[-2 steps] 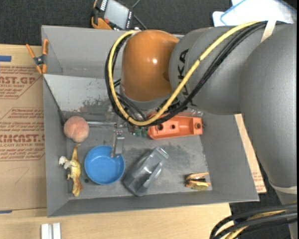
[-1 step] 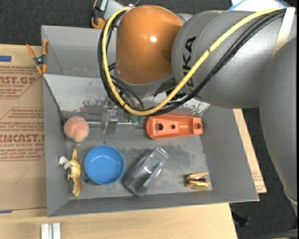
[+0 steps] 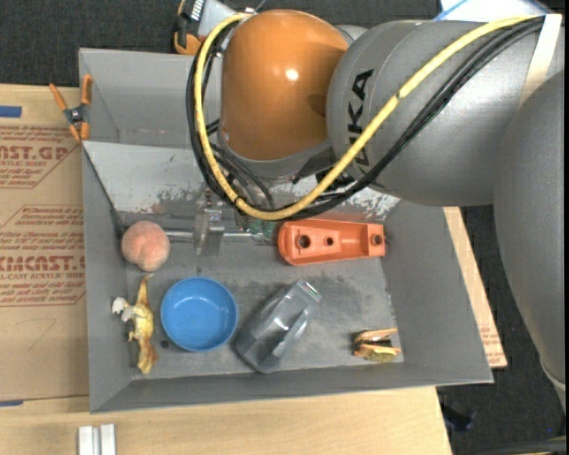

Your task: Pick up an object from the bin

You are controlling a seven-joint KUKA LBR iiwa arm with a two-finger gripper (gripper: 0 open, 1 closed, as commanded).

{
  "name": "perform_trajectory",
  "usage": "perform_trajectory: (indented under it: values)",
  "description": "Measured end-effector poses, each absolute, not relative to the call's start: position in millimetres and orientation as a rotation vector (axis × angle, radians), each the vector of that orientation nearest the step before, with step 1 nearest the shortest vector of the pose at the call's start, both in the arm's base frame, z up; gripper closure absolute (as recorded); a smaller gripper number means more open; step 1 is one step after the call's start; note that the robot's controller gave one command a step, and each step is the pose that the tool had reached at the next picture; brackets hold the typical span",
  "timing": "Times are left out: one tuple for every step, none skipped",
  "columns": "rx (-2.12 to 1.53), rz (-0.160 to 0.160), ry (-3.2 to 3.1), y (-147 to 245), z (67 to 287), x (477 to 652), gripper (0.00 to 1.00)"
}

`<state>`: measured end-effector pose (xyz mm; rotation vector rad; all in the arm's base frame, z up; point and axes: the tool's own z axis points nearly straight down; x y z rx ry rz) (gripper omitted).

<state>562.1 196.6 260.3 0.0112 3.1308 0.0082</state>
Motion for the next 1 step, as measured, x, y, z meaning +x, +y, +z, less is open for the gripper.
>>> perform_trajectory:
  values:
    - [0.047,0.008,3.131,162.6,224.8,565.2,1.00]
